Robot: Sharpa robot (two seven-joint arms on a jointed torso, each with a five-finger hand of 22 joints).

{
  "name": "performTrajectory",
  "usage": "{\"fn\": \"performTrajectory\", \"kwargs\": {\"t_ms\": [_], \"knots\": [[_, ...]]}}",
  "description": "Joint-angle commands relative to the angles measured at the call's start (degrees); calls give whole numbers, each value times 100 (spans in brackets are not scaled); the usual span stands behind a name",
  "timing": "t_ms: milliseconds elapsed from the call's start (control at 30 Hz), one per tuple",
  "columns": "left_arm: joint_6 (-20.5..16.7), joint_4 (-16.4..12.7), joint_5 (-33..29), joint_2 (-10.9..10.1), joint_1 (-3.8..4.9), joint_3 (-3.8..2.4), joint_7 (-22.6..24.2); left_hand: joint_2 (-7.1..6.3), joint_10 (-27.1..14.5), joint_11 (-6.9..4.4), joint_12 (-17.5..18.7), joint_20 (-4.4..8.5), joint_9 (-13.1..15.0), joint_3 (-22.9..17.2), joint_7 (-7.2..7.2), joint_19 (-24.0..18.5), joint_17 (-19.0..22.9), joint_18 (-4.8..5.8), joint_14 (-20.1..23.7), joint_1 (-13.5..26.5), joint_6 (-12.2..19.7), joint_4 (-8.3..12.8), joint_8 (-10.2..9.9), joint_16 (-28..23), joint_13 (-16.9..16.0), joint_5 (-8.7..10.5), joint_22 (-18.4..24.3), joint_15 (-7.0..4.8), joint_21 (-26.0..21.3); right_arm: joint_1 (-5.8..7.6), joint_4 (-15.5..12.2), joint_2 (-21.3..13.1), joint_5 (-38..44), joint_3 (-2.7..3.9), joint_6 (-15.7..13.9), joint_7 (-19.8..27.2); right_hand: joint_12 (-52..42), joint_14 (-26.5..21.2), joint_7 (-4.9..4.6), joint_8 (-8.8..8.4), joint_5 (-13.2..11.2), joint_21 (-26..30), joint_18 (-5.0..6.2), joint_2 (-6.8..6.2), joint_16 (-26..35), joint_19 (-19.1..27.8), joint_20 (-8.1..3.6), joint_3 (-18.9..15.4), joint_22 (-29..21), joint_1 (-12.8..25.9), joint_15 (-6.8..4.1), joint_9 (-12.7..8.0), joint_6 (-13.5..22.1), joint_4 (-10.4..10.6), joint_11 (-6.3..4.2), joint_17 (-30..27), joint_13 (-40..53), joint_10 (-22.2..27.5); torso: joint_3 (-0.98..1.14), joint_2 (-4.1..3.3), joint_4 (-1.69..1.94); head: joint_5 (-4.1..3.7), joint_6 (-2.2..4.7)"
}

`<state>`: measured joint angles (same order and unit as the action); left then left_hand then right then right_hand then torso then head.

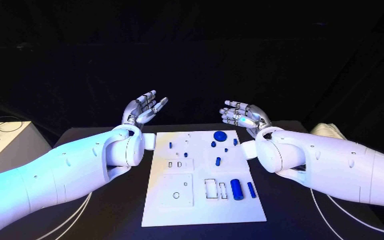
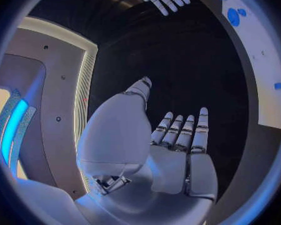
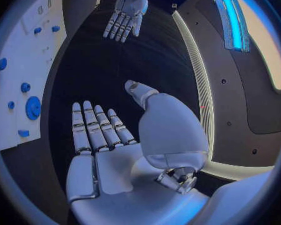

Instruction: Assemble the parts on the task board

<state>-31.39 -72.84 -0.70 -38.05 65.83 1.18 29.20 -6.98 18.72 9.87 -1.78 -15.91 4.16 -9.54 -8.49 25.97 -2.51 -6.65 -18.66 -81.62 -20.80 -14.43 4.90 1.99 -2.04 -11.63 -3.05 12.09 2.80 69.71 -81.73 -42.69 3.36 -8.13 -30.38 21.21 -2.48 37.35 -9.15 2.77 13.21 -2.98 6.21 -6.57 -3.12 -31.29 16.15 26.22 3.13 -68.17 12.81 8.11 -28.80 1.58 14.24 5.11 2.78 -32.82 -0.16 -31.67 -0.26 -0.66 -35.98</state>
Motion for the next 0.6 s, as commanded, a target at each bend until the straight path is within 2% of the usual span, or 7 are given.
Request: {"fn": "performTrajectory", "kwargs": {"t_ms": [33,133,167,200,367,400,600], "knots": [[689,98,10,52,41,5,150,-6,152,40,-43,-51,25,-5,-400,116,-26,-131,-165,-305,-149,-115,57,41,-17,-42,-19,42,55,81,81,28,362,-58,891,-413,-83,827,-741,117,-67,-133,189,-21,-149,-483,39,150,58,-463,-36,86,-531,-178,-8,86,43,-633,0,-1,-1,1,0],[700,108,10,56,45,6,151,28,329,106,-64,-66,41,5,-454,133,-53,-131,-348,-363,-248,-150,79,77,-32,-37,-26,60,80,121,116,37,391,-91,979,-459,-188,1420,-613,292,-147,-383,352,-39,-319,-1337,30,227,163,-700,-192,220,-1267,-370,-142,156,98,-1646,0,-1,-1,1,0],[938,-213,23,-250,44,7,7,51,523,187,-90,-69,54,10,-517,200,-71,-127,-478,-376,-324,-160,98,102,-48,-31,-36,65,102,185,272,-91,2004,-89,774,-159,-226,1620,-557,371,-154,-517,419,-41,-401,-1597,9,263,206,-764,-268,278,-1600,-421,-208,183,103,-1865,-37,-128,62,-57,-97],[952,-253,41,-276,45,7,-14,56,608,214,-93,-72,62,22,-542,275,-84,-118,-573,-378,-374,-166,109,118,-52,-30,-47,82,124,197,279,-103,2161,-87,753,-144,-238,1704,-528,410,-160,-561,431,-44,-431,-1690,-9,289,218,-803,-298,307,-1768,-452,-236,191,101,-1964,-36,-137,74,-64,-103],[975,-517,197,-455,53,6,-72,113,2067,355,-268,-67,225,21,-599,1545,-341,-174,-2291,-432,-1246,-137,371,546,-140,-31,-239,13,571,269,284,-169,3176,-75,620,-220,-186,2316,-414,528,-198,-813,422,-79,-603,-2248,-234,463,272,-912,-510,314,-2288,-558,-389,232,82,-2578,-33,-222,115,-111,-119],[979,-576,218,-499,56,6,-79,122,2845,347,-412,-56,306,-12,-586,1804,-428,-266,-2745,-460,-1678,-111,508,713,-191,-30,-292,-59,725,285,282,-183,3390,-72,597,-264,-186,2365,-402,541,-198,-835,423,-83,-614,-2286,-253,474,279,-919,-528,316,-2336,-566,-405,236,83,-2640,-37,-237,122,-125,-128],[1070,-884,370,-743,94,4,-103,28,3935,13,-633,213,492,-358,-428,2756,-790,-388,-3697,-679,-2794,25,913,1184,-214,-28,-571,-419,1413,406,250,-270,4401,-64,557,-568,-138,2904,-301,635,-213,-1177,411,-136,-750,-2666,-488,438,438,-950,-728,316,-2692,-638,-555,325,87,-3159,-39,-371,197,-214,-117]]}}
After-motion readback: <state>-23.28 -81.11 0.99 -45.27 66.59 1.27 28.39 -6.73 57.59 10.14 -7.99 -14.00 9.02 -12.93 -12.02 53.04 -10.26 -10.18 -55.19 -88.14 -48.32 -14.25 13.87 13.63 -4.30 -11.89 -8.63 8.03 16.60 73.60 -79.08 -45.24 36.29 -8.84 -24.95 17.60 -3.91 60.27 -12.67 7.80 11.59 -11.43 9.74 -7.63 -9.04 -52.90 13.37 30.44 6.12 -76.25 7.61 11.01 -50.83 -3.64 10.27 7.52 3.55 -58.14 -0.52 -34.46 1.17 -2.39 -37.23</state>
